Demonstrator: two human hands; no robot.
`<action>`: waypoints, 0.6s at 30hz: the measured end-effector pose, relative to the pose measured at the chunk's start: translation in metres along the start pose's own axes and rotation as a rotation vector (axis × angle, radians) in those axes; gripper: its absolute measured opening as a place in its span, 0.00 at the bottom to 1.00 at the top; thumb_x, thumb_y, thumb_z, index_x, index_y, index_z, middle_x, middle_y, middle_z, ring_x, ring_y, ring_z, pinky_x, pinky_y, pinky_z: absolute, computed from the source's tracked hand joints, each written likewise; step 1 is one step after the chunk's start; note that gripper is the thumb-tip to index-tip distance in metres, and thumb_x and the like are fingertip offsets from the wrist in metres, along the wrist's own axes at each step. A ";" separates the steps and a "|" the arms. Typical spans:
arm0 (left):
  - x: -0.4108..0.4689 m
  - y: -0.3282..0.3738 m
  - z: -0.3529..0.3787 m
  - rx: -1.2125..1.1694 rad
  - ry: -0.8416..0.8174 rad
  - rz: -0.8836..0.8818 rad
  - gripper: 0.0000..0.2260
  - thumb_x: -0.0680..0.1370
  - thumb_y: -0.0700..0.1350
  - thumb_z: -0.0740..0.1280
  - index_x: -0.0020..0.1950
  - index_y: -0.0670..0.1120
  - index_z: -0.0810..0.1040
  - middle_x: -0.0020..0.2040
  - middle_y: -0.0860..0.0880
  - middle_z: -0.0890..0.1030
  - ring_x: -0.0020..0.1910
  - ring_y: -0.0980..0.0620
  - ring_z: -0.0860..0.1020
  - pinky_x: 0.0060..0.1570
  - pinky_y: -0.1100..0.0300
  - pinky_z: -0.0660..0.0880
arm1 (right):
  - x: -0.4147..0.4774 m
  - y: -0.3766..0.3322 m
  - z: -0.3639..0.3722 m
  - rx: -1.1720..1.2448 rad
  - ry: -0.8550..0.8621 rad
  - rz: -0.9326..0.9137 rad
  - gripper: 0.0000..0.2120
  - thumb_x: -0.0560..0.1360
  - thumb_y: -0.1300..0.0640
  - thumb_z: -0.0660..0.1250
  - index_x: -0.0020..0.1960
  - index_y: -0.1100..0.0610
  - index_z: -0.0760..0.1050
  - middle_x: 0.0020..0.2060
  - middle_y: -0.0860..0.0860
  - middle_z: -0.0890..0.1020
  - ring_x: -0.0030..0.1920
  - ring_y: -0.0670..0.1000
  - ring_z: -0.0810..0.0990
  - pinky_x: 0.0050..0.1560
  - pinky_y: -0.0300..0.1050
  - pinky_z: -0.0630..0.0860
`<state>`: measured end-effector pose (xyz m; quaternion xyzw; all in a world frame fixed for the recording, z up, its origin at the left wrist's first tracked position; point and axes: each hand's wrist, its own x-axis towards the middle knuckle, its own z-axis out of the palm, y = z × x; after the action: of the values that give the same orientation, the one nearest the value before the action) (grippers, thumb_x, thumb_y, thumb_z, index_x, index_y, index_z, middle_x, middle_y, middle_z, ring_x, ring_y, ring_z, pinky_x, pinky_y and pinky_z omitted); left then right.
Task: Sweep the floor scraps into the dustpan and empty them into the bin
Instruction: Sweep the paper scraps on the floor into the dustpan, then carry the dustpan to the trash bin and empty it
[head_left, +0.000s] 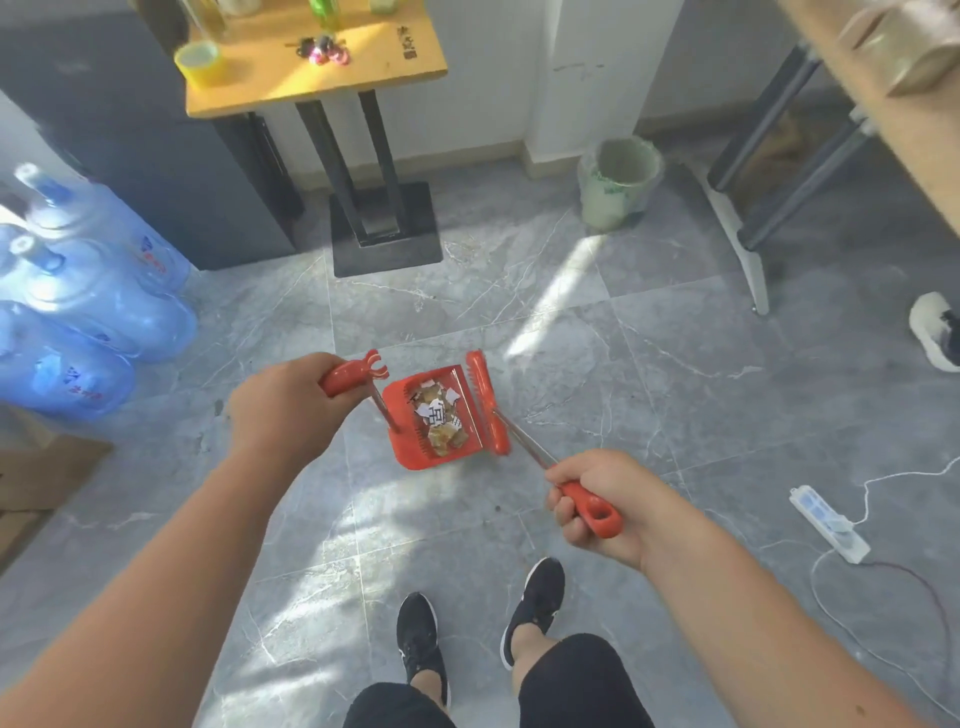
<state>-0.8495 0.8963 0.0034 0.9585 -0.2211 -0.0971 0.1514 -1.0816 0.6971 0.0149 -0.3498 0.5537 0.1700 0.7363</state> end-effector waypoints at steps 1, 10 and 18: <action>0.005 0.016 -0.002 -0.004 0.013 0.009 0.13 0.73 0.64 0.71 0.47 0.56 0.83 0.31 0.58 0.76 0.35 0.50 0.74 0.33 0.58 0.64 | -0.002 -0.009 -0.010 0.006 -0.003 -0.010 0.07 0.78 0.67 0.61 0.43 0.59 0.68 0.30 0.55 0.71 0.20 0.46 0.71 0.18 0.34 0.63; 0.041 0.148 -0.014 0.010 0.124 0.065 0.13 0.74 0.63 0.70 0.49 0.56 0.83 0.34 0.54 0.78 0.36 0.48 0.73 0.35 0.57 0.65 | -0.027 -0.084 -0.103 0.026 -0.004 -0.137 0.06 0.78 0.67 0.64 0.44 0.60 0.70 0.29 0.55 0.71 0.20 0.46 0.70 0.20 0.33 0.61; 0.089 0.244 -0.014 -0.061 0.197 0.115 0.11 0.75 0.64 0.68 0.42 0.58 0.80 0.29 0.57 0.75 0.31 0.50 0.74 0.30 0.60 0.63 | -0.035 -0.158 -0.168 0.079 0.039 -0.208 0.06 0.76 0.69 0.63 0.45 0.60 0.70 0.29 0.56 0.71 0.21 0.47 0.70 0.21 0.33 0.60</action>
<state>-0.8632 0.6507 0.0872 0.9441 -0.2566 -0.0002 0.2069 -1.1097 0.4732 0.0757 -0.3795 0.5349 0.0640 0.7522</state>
